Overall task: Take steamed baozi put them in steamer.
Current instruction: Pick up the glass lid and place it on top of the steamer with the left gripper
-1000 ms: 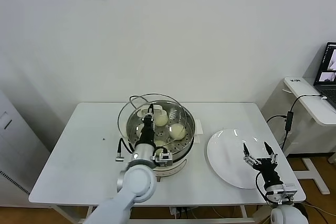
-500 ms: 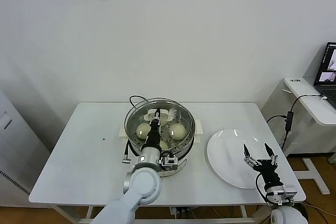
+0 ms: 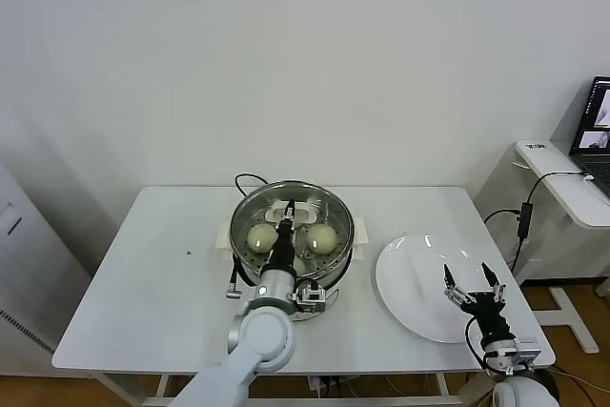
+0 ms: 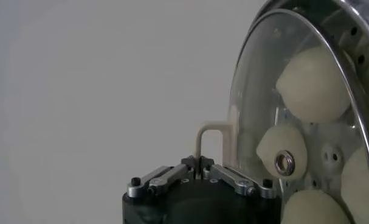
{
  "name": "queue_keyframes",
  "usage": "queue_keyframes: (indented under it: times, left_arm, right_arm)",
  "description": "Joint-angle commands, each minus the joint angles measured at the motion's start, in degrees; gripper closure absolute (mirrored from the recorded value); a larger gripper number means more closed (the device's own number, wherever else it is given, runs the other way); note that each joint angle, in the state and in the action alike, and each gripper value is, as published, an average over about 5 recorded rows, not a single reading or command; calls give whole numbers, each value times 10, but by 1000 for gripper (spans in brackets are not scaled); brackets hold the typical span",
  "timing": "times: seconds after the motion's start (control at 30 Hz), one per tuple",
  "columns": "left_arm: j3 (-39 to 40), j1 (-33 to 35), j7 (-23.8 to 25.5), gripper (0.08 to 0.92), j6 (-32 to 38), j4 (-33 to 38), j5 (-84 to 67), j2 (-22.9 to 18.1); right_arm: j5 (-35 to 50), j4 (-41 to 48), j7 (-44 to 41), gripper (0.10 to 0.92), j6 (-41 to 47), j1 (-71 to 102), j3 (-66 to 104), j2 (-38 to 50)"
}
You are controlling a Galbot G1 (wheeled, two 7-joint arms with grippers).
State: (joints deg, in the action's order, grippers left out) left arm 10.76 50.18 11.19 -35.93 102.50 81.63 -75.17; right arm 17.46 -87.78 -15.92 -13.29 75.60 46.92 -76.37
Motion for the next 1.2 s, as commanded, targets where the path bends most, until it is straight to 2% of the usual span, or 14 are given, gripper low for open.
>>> queue_keyframes:
  times: [0.03,0.9,1.0,1.2]
  left_arm:
    - [1,1,-1,896,2,-5,0,-2]
    - [-11,11,3,893,1,9,-51,4]
    - [-19,16,9,847,4,44,-90,17]
    - [-54,43,49,675,31,148,-234,57]
  right_arm:
    - [0,1,-1,203,-1,1,2,0]
    - [-6,5,-4,203,-6,2,7,-6]
    - [-6,5,-4,203,-6,3,8,-6]
    - [-6,6,-5,203,-6,0,8,-5]
